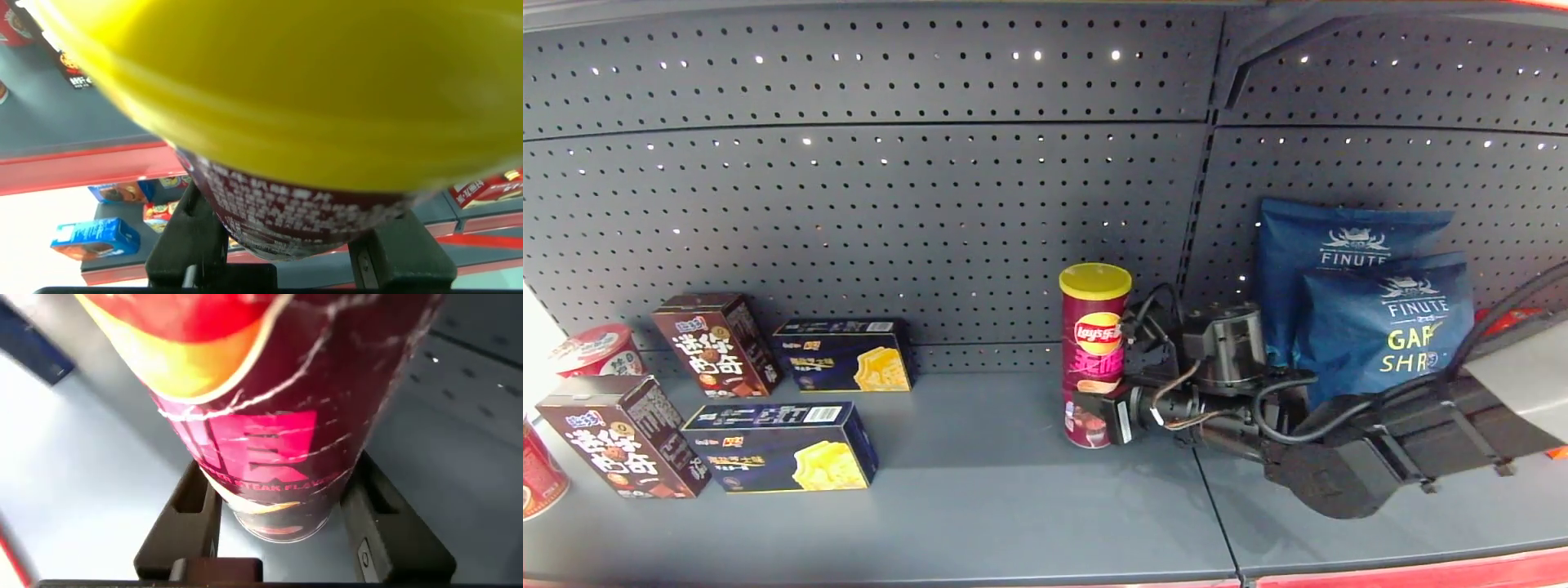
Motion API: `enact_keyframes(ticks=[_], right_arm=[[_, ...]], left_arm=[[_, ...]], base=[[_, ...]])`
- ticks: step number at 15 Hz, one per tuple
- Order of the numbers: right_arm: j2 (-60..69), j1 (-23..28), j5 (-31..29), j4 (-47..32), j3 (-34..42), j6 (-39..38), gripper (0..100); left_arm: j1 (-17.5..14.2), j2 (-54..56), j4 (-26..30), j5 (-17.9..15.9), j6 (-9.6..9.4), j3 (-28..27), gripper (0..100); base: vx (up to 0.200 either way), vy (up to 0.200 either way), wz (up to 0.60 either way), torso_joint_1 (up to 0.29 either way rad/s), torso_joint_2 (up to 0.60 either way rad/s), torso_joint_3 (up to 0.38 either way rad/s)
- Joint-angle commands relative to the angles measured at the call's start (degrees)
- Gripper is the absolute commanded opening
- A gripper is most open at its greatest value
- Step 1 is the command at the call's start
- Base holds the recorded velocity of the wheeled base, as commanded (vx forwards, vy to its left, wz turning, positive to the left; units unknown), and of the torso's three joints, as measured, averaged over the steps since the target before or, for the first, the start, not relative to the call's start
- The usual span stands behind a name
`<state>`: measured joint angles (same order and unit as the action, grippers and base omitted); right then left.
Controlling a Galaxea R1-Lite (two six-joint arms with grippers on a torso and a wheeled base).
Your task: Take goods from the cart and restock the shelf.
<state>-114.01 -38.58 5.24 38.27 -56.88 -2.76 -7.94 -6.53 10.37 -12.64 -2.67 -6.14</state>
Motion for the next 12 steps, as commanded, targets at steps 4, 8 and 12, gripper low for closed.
enact_keyframes(ticks=[4, 8, 12], right_arm=[[17.0, -3.3, -2.0, 0.7, 15.2, 0.1, 0], [17.6, -5.4, -2.1, 11.3, 25.1, -0.1, 0], [13.5, -5.4, -2.0, 20.2, 30.7, -0.1, 0]], left_arm=[[0.0, 0.1, 0.0, 0.0, 0.65, 0.0, 0], [0.0, 0.1, 0.0, 0.0, 0.56, 0.0, 0], [-0.1, 0.1, 0.0, 0.4, 0.56, 0.0, 0]], base=[[0.0, 0.0, 0.0, 0.0, 0.0, 0.0], [0.0, 0.0, 0.0, 0.0, 0.0, 0.0], [0.0, 0.0, 0.0, 0.0, 0.0, 0.0]])
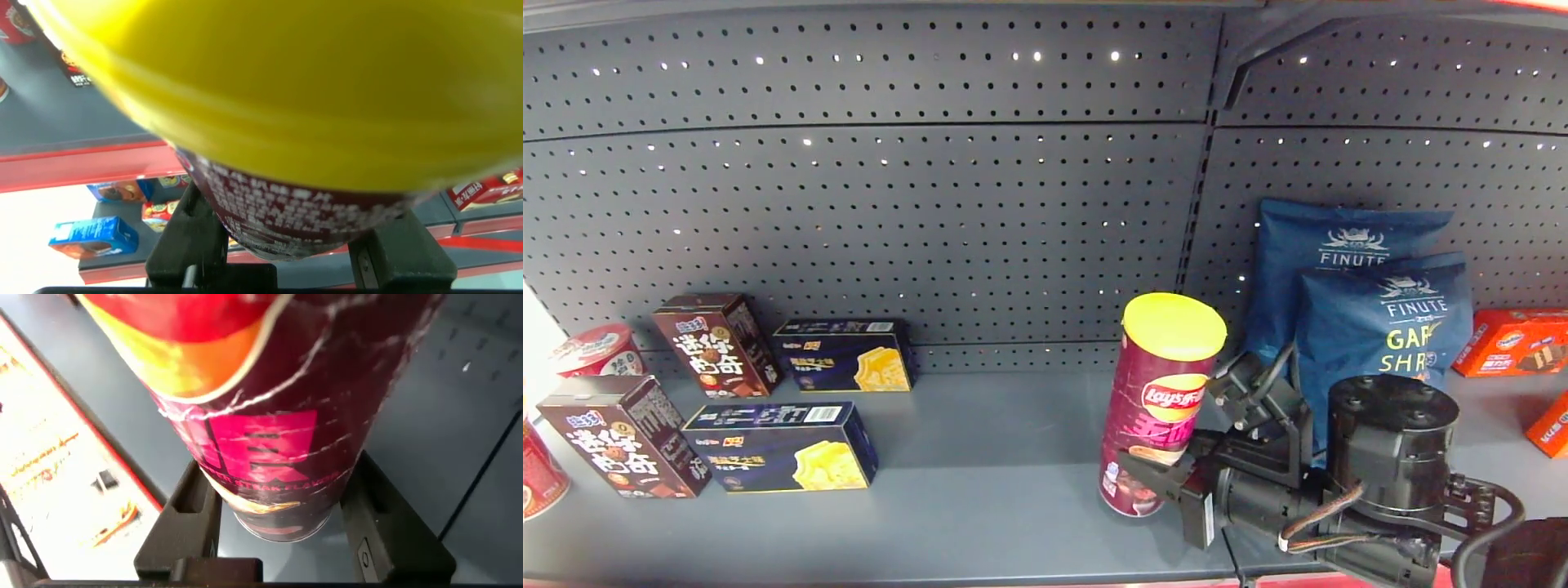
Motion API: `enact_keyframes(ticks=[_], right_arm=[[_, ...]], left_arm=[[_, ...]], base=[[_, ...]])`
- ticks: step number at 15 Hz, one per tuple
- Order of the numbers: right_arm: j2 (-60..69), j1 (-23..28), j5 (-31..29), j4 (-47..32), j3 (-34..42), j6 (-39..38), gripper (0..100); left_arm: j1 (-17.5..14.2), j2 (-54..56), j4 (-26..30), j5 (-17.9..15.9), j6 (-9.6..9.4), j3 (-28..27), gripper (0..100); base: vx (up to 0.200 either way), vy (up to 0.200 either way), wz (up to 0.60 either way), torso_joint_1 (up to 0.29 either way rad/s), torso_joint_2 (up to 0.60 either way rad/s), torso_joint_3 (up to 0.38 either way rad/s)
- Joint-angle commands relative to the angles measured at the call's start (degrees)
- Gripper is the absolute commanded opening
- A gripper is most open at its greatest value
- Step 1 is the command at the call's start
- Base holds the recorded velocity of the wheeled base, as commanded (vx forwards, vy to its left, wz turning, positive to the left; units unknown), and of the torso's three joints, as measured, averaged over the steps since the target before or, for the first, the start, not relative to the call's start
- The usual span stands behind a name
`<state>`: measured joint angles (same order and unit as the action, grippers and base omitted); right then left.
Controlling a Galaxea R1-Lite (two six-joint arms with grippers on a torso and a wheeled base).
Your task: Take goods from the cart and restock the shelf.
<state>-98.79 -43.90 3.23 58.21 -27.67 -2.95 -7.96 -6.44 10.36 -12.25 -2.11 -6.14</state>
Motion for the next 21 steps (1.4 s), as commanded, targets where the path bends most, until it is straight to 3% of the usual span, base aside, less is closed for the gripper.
enact_keyframes(ticks=[1, 17, 18, 21], right_arm=[[-3.3, -0.1, 0.1, 2.3, 1.9, 0.0, 0], [-12.7, -2.1, 0.1, 7.9, -2.6, 0.5, 0], [-13.3, -2.5, 0.0, 8.1, -2.6, 0.5, 100], [-11.9, -2.5, -0.3, 8.1, -1.1, 0.5, 100]], left_arm=[[-0.1, 0.0, 0.0, 0.1, 0.0, 0.0, 0], [-0.2, -0.1, 0.0, -0.3, 0.18, 0.0, 0], [-0.1, -0.1, 0.0, -0.2, 0.18, 0.0, 0], [-0.1, 0.0, 0.0, -0.2, 0.18, 0.0, 0]], base=[[0.0, 0.0, 0.0, 0.0, 0.0, 0.0], [0.0, 0.0, 0.0, 0.0, 0.0, 0.0], [0.0, 0.0, 0.0, 0.0, 0.0, 0.0], [0.0, 0.0, 0.0, 0.0, 0.0, 0.0]])
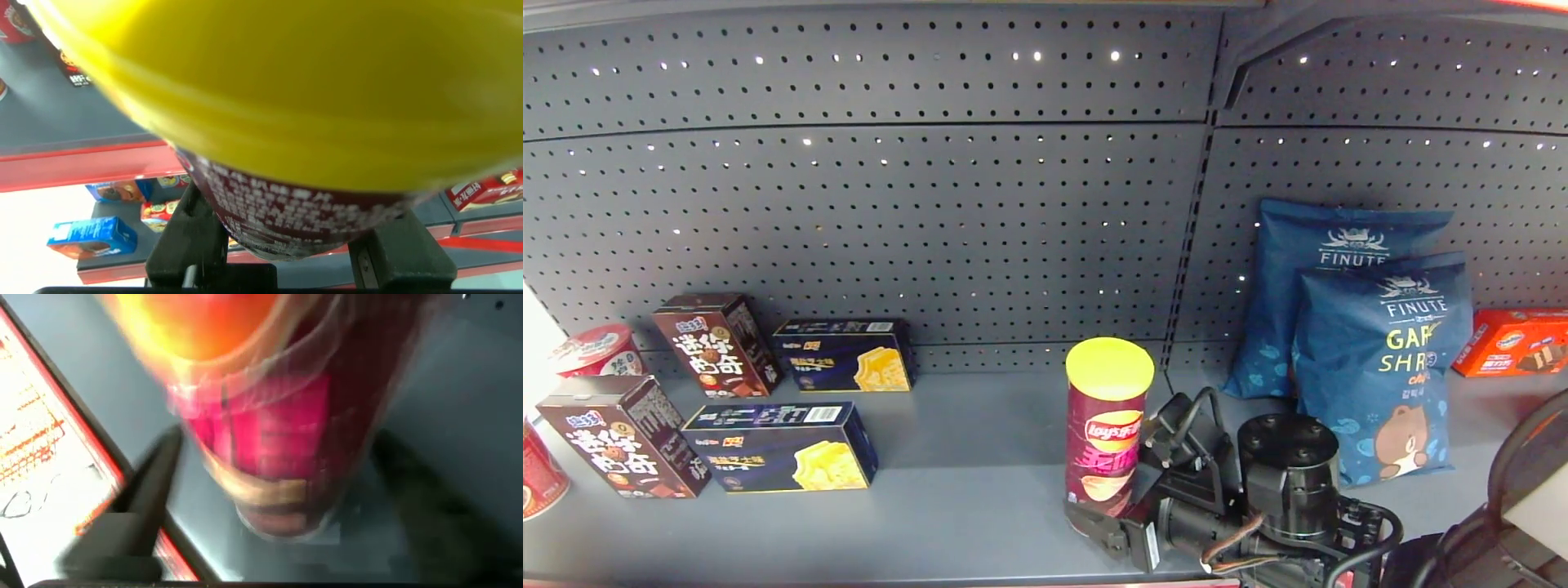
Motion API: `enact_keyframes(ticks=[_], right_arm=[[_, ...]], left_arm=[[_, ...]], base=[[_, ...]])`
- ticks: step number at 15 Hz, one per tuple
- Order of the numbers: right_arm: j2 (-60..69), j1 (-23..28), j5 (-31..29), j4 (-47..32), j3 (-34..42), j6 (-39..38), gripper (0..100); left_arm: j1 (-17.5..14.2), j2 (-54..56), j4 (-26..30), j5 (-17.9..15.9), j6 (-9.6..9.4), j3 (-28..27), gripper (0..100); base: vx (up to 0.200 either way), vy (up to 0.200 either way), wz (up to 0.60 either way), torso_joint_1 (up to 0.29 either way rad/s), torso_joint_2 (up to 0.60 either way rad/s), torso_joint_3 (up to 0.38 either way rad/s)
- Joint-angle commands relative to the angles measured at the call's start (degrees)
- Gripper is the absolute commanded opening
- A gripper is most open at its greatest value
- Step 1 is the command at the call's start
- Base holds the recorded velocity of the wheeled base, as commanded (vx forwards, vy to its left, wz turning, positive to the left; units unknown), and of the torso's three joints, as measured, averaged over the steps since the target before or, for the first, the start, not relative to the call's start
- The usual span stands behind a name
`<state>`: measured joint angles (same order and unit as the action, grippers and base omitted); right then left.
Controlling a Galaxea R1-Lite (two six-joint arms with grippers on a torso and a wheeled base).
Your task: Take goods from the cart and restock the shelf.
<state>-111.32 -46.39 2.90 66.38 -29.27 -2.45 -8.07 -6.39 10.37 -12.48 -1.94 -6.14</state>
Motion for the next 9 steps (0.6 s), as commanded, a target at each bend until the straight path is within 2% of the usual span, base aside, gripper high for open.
enact_keyframes(ticks=[1, 3, 6, 8, 9], right_arm=[[2.3, 0.0, -0.1, 0.0, 1.8, 0.0, 100], [5.7, 0.0, -0.2, 0.0, 4.8, 0.0, 100], [18.9, 0.4, -4.9, -1.1, 14.5, -0.1, 100], [28.5, 1.8, -5.1, -6.3, 16.3, 0.1, 100], [36.0, 1.5, -4.8, -16.8, 15.5, 0.1, 100]], left_arm=[[0.0, 0.0, 0.0, 0.0, 0.0, 0.0, 0], [0.0, 0.0, 0.0, -0.1, 0.0, 0.0, 0], [0.0, 0.1, -0.1, -0.3, -0.87, 0.1, 0], [0.2, 0.1, 0.3, -2.9, -4.65, -3.0, 0], [0.2, -0.6, 2.1, -5.6, -5.36, -6.9, 0]], base=[[0.0, 0.0, 0.0, 0.0, 0.0, 0.0], [0.0, 0.0, 0.0, 0.0, 0.0, 0.0], [0.0, 0.0, 0.0, 0.0, 0.0, 0.0], [0.0, 0.0, 0.0, 0.0, 0.0, 0.0], [0.0, 0.0, 0.0, 0.0, 0.0, 0.0]])
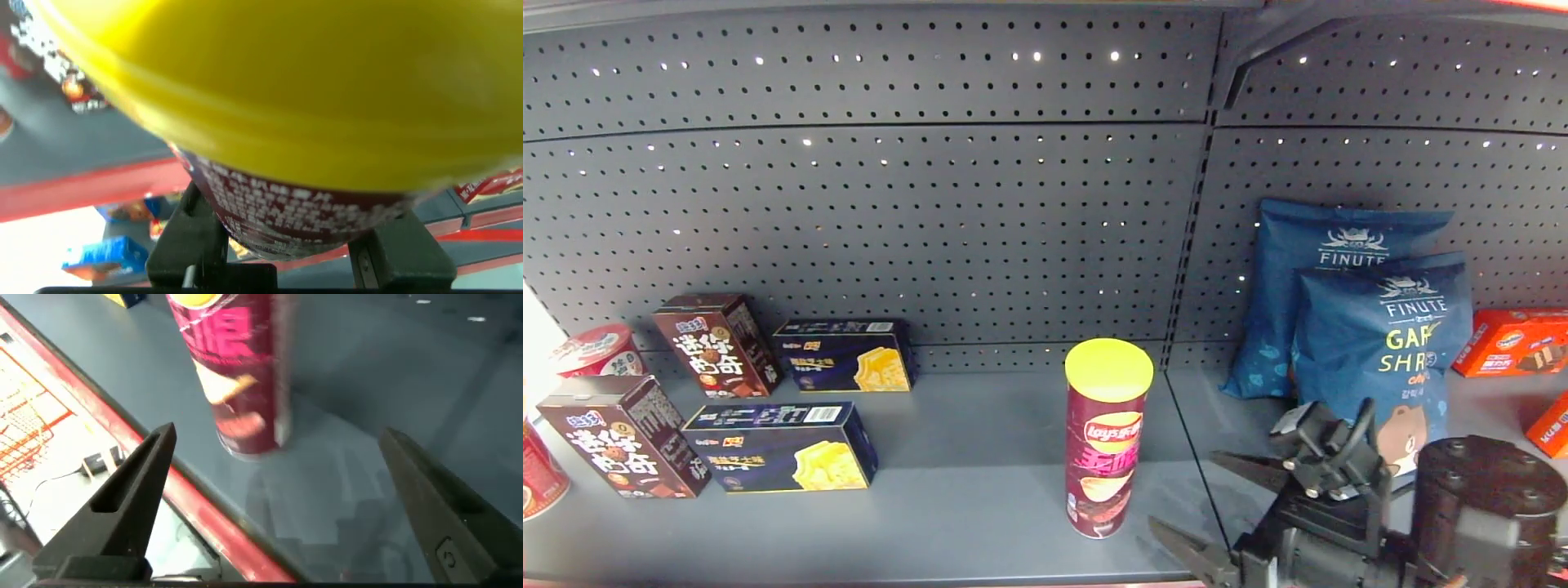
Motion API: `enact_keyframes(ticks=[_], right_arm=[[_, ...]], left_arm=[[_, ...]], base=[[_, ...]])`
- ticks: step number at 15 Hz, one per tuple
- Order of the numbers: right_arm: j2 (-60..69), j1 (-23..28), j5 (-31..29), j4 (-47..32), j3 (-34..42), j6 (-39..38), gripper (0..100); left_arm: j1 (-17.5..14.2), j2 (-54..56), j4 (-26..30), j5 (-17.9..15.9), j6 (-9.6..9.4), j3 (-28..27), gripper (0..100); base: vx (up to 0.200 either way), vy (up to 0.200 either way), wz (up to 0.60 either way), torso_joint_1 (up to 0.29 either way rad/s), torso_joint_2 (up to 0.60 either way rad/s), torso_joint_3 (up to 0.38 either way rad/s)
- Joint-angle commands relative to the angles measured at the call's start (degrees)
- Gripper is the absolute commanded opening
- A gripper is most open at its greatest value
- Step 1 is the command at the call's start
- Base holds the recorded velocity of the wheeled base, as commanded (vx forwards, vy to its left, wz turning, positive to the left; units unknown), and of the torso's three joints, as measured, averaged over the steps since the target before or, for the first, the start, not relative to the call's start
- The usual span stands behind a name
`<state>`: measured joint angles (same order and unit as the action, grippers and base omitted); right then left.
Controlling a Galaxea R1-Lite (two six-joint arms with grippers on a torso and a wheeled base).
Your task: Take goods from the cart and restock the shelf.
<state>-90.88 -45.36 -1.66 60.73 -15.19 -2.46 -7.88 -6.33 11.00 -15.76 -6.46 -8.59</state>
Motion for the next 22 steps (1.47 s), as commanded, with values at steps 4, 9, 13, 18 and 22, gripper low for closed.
enact_keyframes(ticks=[4, 9, 13, 18, 22], right_arm=[[31.6, -3.9, -4.7, -43.4, -6.6, -0.3, 100], [31.7, -4.7, -5.3, -42.5, -6.3, -2.8, 100], [31.8, -4.7, -5.5, -42.5, -5.8, -6.5, 100], [31.5, -4.6, -5.3, -42.5, -6.1, -6.9, 100], [31.6, -4.6, -5.3, -42.5, -5.6, -8.2, 100]], left_arm=[[0.1, -15.0, 5.4, -15.2, -1.1, -19.5, 0], [7.4, -37.4, -2.1, -23.6, -5.49, -26.2, 0], [12.5, -57.9, -16.2, -23.3, -5.58, -28.9, 0], [17.7, -76.5, -25.0, -22.6, -6.11, -37.5, 0], [24.0, -88.7, -24.7, -21.0, -6.2, -47.8, 0]], base=[[0.0, 0.0, 0.0, 0.0, 0.0, 0.0], [0.0, 0.0, 0.0, 0.0, 0.0, 0.0], [0.0, 0.0, 0.0, 0.0, 0.0, 0.0], [0.0, 0.0, 0.0, 0.0, 0.0, 0.0], [0.0, 0.0, 0.0, 0.0, 0.0, 0.0]])
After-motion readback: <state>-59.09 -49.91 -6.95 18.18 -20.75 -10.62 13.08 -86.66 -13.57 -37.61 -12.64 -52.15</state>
